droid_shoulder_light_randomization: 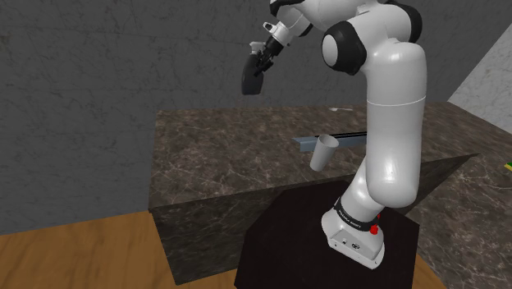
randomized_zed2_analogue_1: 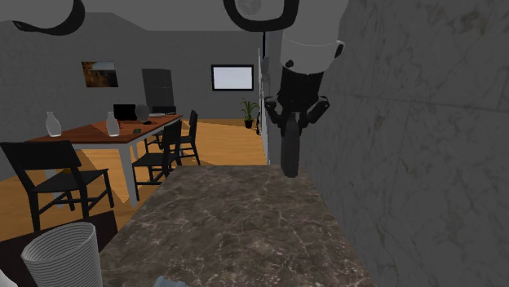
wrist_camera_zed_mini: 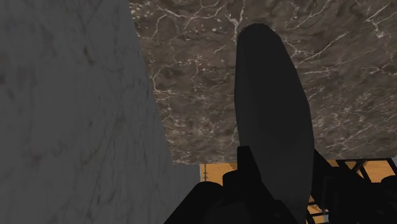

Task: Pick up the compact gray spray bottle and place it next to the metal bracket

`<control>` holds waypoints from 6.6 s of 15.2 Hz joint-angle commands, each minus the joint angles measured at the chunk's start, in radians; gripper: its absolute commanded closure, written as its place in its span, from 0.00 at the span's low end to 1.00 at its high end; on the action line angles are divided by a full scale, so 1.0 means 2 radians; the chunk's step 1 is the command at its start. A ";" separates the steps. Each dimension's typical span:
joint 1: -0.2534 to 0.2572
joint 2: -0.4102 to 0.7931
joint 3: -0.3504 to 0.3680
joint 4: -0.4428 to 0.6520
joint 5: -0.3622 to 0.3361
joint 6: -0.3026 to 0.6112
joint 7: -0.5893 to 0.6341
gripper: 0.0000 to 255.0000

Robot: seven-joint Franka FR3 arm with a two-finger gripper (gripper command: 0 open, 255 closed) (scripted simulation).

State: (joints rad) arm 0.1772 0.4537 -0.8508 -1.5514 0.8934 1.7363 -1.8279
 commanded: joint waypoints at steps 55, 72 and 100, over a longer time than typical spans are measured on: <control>-0.067 -0.549 0.031 -0.237 -0.396 -0.112 0.108 1.00; -0.183 -0.693 0.001 -0.232 -0.508 -0.275 0.026 1.00; -0.222 -0.741 -0.074 -0.416 -0.591 -0.136 -0.016 1.00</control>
State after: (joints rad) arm -0.2662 -1.0270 -0.9931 -2.3729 -0.2832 1.4547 -1.8570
